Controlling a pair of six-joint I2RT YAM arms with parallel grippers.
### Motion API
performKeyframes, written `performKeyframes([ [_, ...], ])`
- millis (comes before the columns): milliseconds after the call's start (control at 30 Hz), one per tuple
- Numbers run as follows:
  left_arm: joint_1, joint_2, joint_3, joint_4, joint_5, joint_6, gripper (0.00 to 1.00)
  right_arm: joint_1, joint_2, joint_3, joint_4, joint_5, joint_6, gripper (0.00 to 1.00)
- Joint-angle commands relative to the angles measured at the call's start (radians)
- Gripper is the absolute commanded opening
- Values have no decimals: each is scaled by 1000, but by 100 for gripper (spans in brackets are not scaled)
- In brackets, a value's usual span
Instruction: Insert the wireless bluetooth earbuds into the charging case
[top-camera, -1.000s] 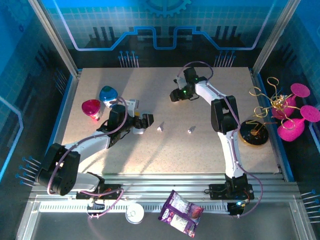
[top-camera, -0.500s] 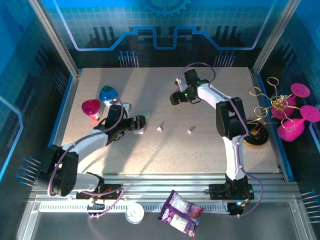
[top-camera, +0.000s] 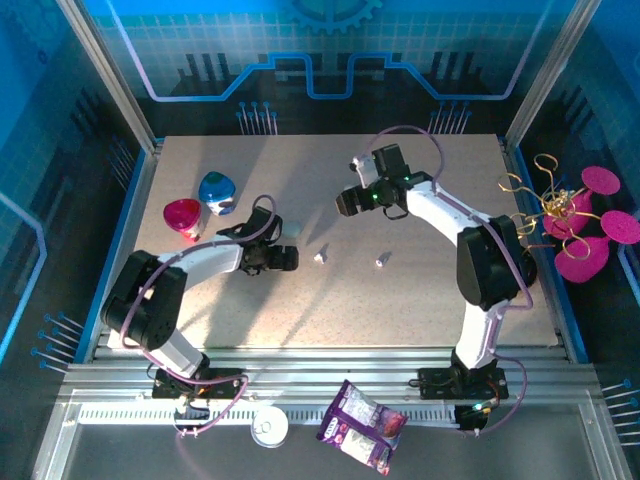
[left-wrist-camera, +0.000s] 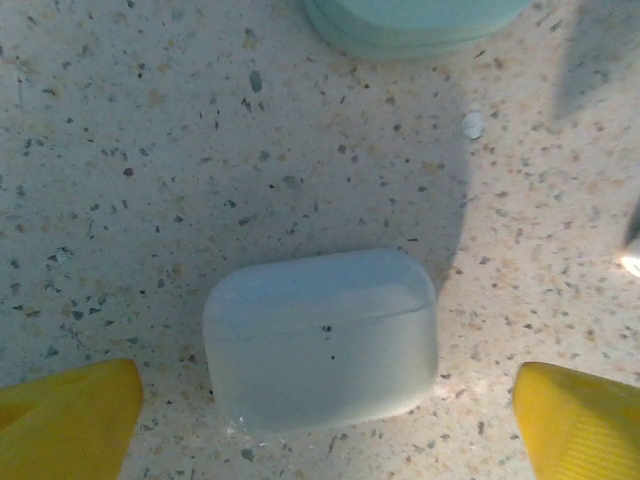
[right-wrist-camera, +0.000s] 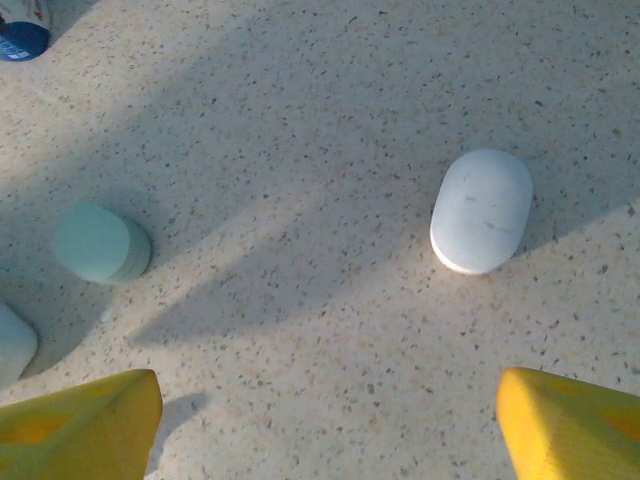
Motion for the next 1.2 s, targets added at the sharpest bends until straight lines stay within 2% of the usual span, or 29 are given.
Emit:
performKeyframes([
  [0, -28, 32, 56, -74, -61, 6, 89, 5, -64, -51, 45, -24, 20, 87],
  [400, -67, 128, 103, -102, -94, 4, 71, 3, -124, -122, 66, -42, 37, 87],
  [533, -69, 135, 106, -103, -120, 6, 58, -3, -152, -139, 77, -58, 51, 87],
  [767, -95, 53, 87, -65, -142, 24, 56, -22, -240, -203, 103, -112, 123, 86],
  [1000, -117, -131, -23, 226, -38, 113, 56, -73, -431, -344, 133, -293, 281, 84],
  [1167, -156, -203, -101, 490, 12, 215, 54, -55, -565, -418, 89, -323, 338, 84],
])
